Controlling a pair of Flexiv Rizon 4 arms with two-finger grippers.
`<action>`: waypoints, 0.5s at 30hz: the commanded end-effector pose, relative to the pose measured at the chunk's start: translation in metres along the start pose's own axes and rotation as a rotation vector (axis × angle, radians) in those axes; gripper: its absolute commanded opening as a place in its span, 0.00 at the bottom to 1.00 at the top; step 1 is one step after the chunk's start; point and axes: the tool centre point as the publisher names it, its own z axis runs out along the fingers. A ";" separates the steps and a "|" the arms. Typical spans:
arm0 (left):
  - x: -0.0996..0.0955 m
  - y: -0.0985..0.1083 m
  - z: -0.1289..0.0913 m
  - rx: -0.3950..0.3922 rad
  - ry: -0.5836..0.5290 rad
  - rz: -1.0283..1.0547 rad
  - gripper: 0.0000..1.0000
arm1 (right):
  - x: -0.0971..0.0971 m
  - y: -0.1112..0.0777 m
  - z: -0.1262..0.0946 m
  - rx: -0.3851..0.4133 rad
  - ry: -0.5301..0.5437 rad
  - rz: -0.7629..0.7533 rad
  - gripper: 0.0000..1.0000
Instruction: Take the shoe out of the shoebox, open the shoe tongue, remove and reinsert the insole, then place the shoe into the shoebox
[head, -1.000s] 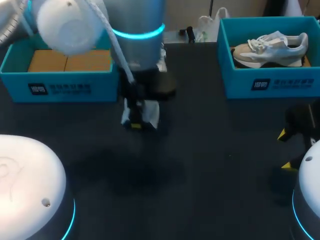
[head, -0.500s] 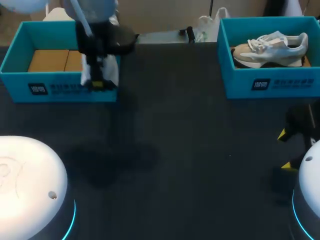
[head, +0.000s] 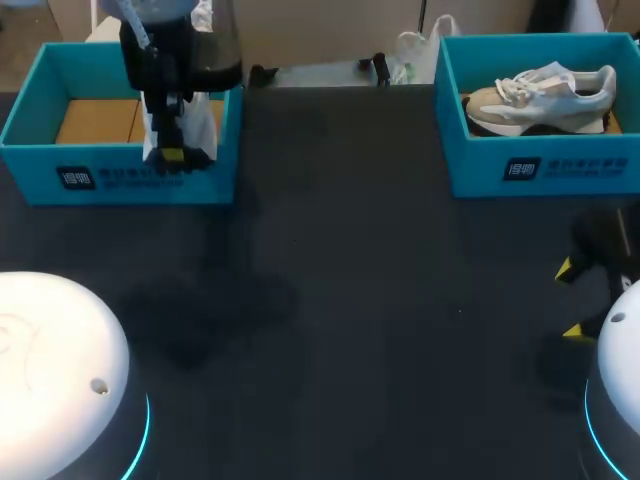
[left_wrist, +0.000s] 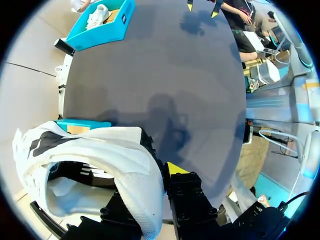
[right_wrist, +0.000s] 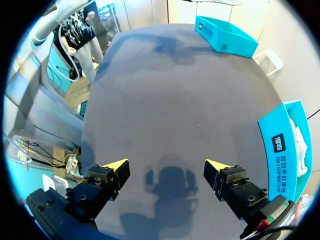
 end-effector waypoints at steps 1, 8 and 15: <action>-0.032 0.013 0.005 0.027 0.046 -0.023 0.00 | 0.001 0.000 0.000 0.002 -0.002 0.000 1.00; -0.105 0.051 0.000 -0.002 -0.002 -0.027 0.00 | 0.001 0.000 0.000 0.002 -0.002 0.000 1.00; -0.133 0.065 -0.001 -0.006 0.014 0.018 0.00 | 0.001 0.000 0.000 0.002 -0.002 0.000 1.00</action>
